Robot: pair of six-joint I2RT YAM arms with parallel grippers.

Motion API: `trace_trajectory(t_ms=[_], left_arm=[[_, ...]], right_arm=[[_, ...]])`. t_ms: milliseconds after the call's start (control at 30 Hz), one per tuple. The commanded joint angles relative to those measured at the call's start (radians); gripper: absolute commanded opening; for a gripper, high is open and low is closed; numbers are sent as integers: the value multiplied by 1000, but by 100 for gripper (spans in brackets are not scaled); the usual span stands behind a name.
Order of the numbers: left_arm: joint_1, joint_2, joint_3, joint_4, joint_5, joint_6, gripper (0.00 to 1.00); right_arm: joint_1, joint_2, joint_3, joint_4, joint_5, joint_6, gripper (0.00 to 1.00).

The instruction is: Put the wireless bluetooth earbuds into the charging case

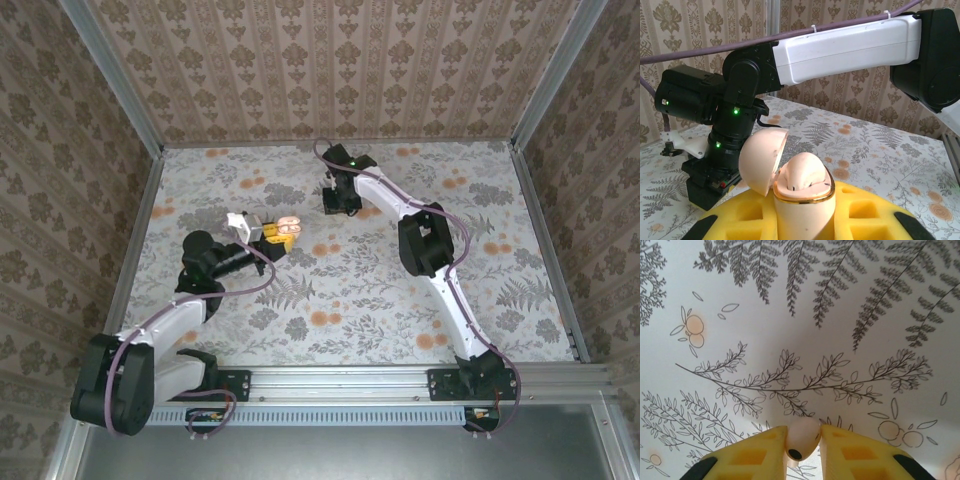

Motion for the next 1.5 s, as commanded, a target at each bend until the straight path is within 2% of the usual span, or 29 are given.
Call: trace_trajectory(t_ms=[0, 333, 500, 667, 800, 967, 1133, 1200, 1300, 1467], left_arm=[[4, -27, -3, 11, 14, -9, 0], [-3, -94, -11, -51, 0, 13, 0], [-24, -103, -7, -70, -10, 26, 0], [-55, -108, -5, -81, -28, 36, 0], [-84, -112, -2, -101, -39, 52, 0], [-120, -107, 4, -119, -58, 73, 0], [-136, -92, 16, -126, -67, 84, 0], [-136, -88, 21, -130, -68, 86, 0], [-136, -88, 26, -138, -72, 93, 0], [-166, -85, 30, -148, -78, 99, 0]], right_arm=[[15, 7, 9, -48, 0, -26, 20], [15, -188, -208, 69, 15, -25, 15], [15, -361, -423, 176, 0, 17, 15], [15, -482, -635, 196, -48, 95, 16], [15, -593, -872, 239, -64, 173, 16], [20, -653, -1056, 280, -67, 219, 16], [21, -636, -1077, 259, -62, 219, 21], [22, -637, -1069, 238, -58, 216, 29], [21, -650, -1052, 207, -46, 206, 37], [22, -650, -1005, 157, -27, 181, 40]])
